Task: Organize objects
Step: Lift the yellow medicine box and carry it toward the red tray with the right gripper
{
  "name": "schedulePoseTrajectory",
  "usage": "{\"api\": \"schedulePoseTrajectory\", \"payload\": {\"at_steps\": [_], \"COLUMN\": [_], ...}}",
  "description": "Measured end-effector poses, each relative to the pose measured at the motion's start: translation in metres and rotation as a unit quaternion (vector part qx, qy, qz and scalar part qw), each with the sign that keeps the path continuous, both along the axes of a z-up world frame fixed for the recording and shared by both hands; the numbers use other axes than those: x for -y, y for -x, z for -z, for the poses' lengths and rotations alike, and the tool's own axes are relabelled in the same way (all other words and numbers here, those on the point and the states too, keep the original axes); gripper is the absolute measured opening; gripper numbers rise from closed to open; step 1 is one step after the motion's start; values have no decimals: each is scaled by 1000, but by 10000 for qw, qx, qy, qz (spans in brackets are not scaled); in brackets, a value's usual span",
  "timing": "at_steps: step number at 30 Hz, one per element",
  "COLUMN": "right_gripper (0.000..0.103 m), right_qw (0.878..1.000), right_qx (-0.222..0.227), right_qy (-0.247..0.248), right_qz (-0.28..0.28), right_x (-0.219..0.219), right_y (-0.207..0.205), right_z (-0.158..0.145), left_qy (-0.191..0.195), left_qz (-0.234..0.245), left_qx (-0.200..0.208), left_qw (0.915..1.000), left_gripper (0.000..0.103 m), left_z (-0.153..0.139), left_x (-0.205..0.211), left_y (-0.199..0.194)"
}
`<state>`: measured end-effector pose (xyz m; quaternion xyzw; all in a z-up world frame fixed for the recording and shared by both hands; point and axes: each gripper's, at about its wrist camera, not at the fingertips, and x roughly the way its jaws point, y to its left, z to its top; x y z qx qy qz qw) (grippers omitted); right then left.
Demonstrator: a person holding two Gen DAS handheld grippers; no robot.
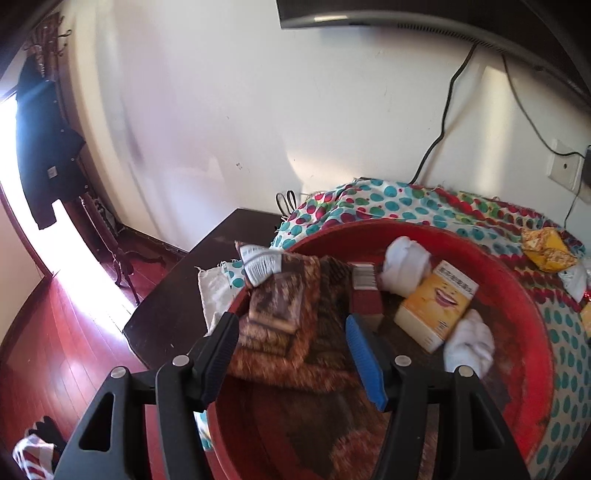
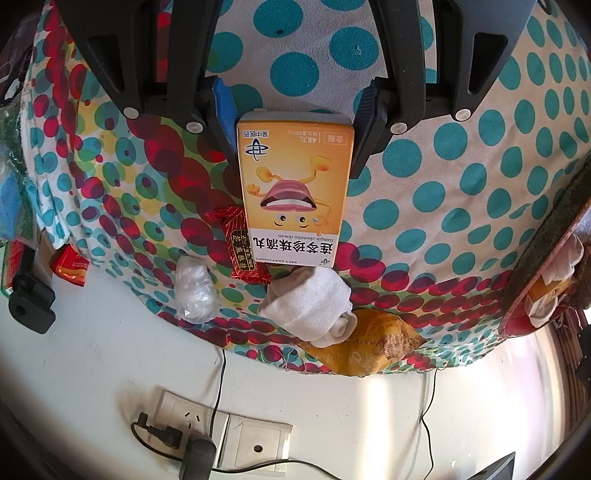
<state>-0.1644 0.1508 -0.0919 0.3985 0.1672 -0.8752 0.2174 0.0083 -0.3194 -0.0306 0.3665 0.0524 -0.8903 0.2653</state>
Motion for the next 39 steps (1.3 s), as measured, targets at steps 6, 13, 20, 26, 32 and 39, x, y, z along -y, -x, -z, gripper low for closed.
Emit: {"api": "schedulePoseTrajectory", "payload": {"at_steps": [6,13,20,26,32,39], "right_gripper": [50,50,50,50,50,50], "right_qw": [10000,9999,9983,9981,9971,9962], "right_qx": [-8,-27,-316,-312,-405,-211], "right_qy": [-18,-75,-451,-454,-577,-436], "right_qz": [17,145,192,287,295,720], "right_x": [40,41,61,66,73,76], "right_y": [3,3,-2,0,0,3], "right_z": [4,4,5,5,6,5], "left_qy": [49,163,318,203,-402,-641], "left_qz": [575,917,1032,1038,894,596], "left_qx": [-138,-276,-501,-765,-785,-724], "left_qw": [9982,9953,9929,9914,9921,9935], "left_gripper": [62,62,62,62,62,62], "left_z": [4,11,9,3,9,16], "left_x": [-45,-69,-69,-62,-45,-29], "left_y": [-17,-21,-21,-26,-23,-23]}}
